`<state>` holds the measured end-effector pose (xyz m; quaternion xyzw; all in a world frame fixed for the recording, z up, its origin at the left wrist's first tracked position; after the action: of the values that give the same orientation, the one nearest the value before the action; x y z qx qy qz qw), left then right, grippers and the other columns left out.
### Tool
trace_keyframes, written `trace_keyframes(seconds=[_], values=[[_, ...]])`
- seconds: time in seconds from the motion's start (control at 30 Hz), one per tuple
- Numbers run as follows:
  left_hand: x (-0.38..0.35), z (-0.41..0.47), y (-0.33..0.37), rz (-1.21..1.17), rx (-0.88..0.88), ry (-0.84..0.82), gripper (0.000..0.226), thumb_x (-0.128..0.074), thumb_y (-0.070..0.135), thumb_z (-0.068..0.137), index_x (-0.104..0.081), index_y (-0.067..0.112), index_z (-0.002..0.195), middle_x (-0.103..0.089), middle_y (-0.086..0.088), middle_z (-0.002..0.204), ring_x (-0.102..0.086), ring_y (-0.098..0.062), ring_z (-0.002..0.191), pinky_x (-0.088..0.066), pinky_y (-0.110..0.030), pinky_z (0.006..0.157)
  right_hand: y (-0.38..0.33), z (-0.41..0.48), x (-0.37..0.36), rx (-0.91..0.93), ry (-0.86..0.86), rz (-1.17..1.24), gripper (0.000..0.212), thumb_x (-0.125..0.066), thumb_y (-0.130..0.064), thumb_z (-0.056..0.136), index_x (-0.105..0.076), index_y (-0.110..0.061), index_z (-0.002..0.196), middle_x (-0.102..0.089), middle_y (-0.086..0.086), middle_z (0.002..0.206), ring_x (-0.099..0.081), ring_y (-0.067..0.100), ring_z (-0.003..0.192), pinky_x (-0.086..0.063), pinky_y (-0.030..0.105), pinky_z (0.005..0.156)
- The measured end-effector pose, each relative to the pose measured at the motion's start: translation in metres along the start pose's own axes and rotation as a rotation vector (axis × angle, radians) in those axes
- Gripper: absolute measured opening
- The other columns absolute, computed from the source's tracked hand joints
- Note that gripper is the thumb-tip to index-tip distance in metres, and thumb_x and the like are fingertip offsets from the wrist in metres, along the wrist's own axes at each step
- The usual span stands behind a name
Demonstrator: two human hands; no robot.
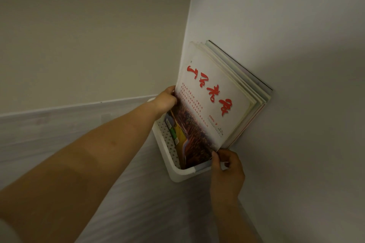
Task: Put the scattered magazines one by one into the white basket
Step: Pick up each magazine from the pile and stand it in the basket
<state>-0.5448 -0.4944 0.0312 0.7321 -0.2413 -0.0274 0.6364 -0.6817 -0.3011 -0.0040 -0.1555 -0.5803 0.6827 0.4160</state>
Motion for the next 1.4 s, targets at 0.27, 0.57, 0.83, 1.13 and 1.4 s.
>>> trace_keyframes(seconds=[0.27, 0.57, 0.83, 1.13, 1.4], values=[[0.038, -0.076, -0.003, 0.042, -0.123, 0.224, 0.041, -0.038, 0.006, 0.092, -0.038, 0.01, 0.134, -0.049, -0.012, 0.135, -0.044, -0.023, 0.124, -0.031, -0.02, 0.092, -0.021, -0.019, 0.011, 0.027, -0.051, 0.006, 0.017, -0.059, -0.004, 0.081, -0.057, -0.021, 0.081, -0.058, 0.008, 0.084, -0.051, 0.018, 0.078, -0.035, 0.014, 0.065], [0.159, -0.272, -0.136, 0.317, 0.111, 0.45, 0.022, -0.048, 0.006, 0.089, -0.061, 0.014, 0.104, -0.065, -0.002, 0.1, -0.061, -0.02, 0.078, -0.045, -0.013, 0.06, -0.06, -0.159, -0.047, 0.53, -0.42, -0.291, 0.021, -0.074, 0.0, 0.057, -0.069, -0.006, 0.077, -0.071, 0.013, 0.076, -0.055, 0.011, 0.081, -0.044, 0.023, 0.069], [0.236, -0.413, -0.237, 0.507, 0.528, 0.514, 0.037, -0.052, 0.004, 0.085, -0.051, -0.001, 0.121, -0.054, -0.025, 0.125, -0.052, -0.038, 0.111, -0.042, -0.04, 0.092, -0.077, -0.323, -0.113, 0.681, -0.899, -0.698, 0.065, -0.073, -0.071, 0.02, -0.073, -0.031, 0.072, -0.074, -0.013, 0.083, -0.07, 0.003, 0.073, -0.052, 0.014, 0.06], [0.225, -0.422, -0.254, 0.318, 0.476, 0.433, 0.05, -0.044, 0.02, 0.092, -0.026, 0.012, 0.138, -0.045, -0.016, 0.139, -0.043, -0.036, 0.125, -0.035, -0.048, 0.104, -0.041, -0.368, -0.125, 0.495, -1.159, -0.831, 0.077, -0.039, -0.061, 0.083, -0.001, -0.029, 0.142, 0.013, 0.002, 0.155, 0.017, 0.023, 0.14, 0.011, 0.038, 0.112], [0.249, -0.408, -0.23, -0.211, 0.455, 0.441, 0.03, -0.036, 0.024, 0.095, -0.053, 0.003, 0.108, -0.062, -0.014, 0.089, -0.058, -0.03, 0.078, -0.047, -0.038, 0.072, -0.044, -0.367, -0.122, 0.416, -1.152, -0.826, 0.076, -0.045, -0.058, 0.082, -0.007, -0.03, 0.142, 0.009, -0.001, 0.155, 0.015, 0.019, 0.141, 0.003, 0.034, 0.115]])
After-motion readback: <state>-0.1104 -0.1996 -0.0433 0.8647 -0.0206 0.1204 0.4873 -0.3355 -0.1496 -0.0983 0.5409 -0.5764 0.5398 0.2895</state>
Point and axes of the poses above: each hand's wrist, its own z-axis towards the middle knuckle, its own x-axis out of the back of the hand, y = z × x, the point moved 7 cm from there along z, towards the middle knuckle
